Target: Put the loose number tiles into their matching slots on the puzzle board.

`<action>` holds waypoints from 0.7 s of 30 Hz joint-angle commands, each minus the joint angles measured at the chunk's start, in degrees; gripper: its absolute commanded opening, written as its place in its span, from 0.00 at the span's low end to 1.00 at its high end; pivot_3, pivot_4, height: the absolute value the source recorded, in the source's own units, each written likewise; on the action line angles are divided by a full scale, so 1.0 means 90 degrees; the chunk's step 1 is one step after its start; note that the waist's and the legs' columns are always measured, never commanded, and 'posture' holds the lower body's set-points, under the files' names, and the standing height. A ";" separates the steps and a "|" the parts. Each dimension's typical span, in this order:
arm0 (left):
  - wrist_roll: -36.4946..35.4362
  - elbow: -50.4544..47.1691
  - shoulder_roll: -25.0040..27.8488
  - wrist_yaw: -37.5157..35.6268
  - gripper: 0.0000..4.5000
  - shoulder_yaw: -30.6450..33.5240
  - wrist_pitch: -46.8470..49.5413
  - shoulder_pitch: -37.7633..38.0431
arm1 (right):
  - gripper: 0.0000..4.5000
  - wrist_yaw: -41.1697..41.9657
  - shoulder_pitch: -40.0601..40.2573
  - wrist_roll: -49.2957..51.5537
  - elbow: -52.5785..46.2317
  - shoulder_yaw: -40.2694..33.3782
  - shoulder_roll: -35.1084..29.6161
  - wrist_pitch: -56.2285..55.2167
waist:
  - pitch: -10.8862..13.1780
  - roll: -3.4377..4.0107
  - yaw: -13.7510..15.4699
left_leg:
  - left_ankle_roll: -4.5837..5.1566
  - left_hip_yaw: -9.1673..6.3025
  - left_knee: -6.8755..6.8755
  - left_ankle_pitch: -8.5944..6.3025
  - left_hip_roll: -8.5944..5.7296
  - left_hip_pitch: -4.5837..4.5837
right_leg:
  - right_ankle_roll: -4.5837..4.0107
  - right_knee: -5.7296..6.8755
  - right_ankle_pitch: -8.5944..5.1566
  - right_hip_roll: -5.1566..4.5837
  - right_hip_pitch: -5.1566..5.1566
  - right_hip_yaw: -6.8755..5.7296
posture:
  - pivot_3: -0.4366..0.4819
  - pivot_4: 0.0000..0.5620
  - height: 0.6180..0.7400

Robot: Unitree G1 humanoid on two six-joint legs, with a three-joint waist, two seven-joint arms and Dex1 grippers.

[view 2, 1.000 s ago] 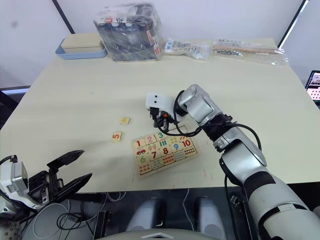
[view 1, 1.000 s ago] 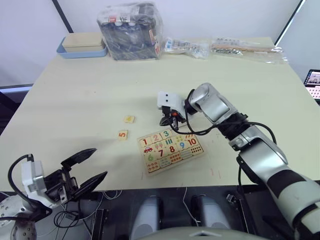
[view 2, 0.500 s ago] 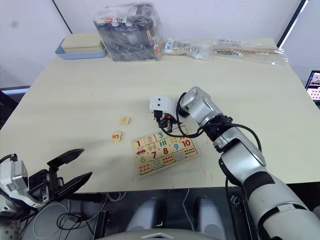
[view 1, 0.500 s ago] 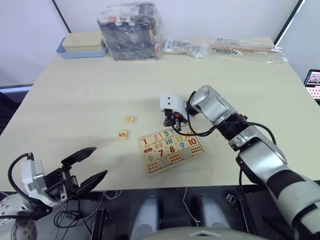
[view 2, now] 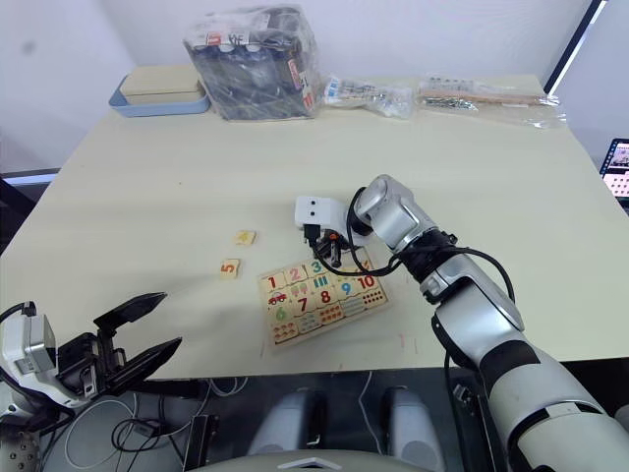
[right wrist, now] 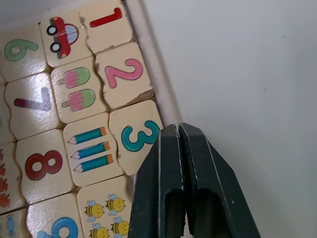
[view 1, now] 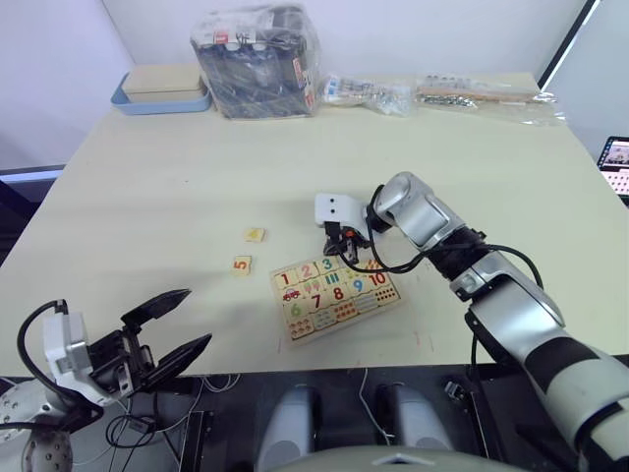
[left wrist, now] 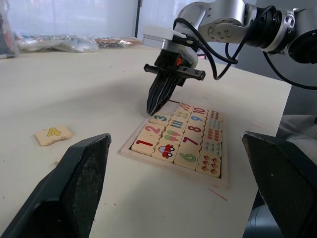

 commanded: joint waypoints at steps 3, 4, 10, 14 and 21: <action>-0.0046 -0.0218 0.0071 -0.0017 1.00 0.0090 -0.0026 0.0027 | 0.01 0.0071 -0.0034 -0.0014 -0.0295 -0.0002 -0.0034 0.0048 | 0.0000 0.0000 0.0002 | 0.0000 0.0000 0.0000 0.0000 0.0000 0.0000 | 0.0000 0.0000 0.0000 0.0000 0.0000 0.0000 | 0.48 0.27 1.00; -0.0046 -0.0220 0.0068 -0.0016 1.00 0.0094 -0.0027 0.0032 | 0.01 0.0079 -0.0030 -0.0014 -0.0310 0.0001 -0.0037 0.0057 | 0.0000 0.0000 0.0003 | 0.0000 0.0000 0.0000 0.0000 0.0000 0.0000 | 0.0000 0.0000 0.0000 0.0000 0.0000 0.0000 | 0.48 0.27 1.00; -0.0045 -0.0245 0.0047 0.0014 1.00 0.0089 -0.0023 0.0049 | 0.01 -0.0017 -0.0048 0.0006 -0.0340 -0.0101 -0.0052 0.0005 | 0.0001 0.0001 0.0002 | 0.0000 0.0000 0.0000 0.0000 0.0000 0.0000 | 0.0000 0.0000 0.0000 0.0000 0.0000 0.0000 | 0.48 0.27 1.00; -0.0044 -0.0243 0.0042 0.0026 1.00 0.0092 -0.0023 0.0057 | 0.01 -0.0055 0.0007 0.0486 -0.0727 -0.0658 -0.0124 0.0127 | 0.0001 -0.0002 0.0006 | 0.0000 0.0000 0.0000 0.0000 0.0000 0.0000 | 0.0000 0.0000 0.0000 0.0000 0.0000 0.0000 | 0.48 0.27 1.00; 0.0054 -0.0231 0.0005 0.0172 1.00 -0.0019 -0.0007 0.0035 | 0.01 -0.0383 0.1304 0.1609 -0.2255 -0.1819 -0.0330 -0.0271 | -0.0013 -0.0023 0.0041 | 0.0000 -0.0003 0.0000 0.0000 0.0000 -0.0001 | 0.0000 -0.0004 0.0000 -0.0002 0.0005 -0.0003 | 0.48 0.27 1.00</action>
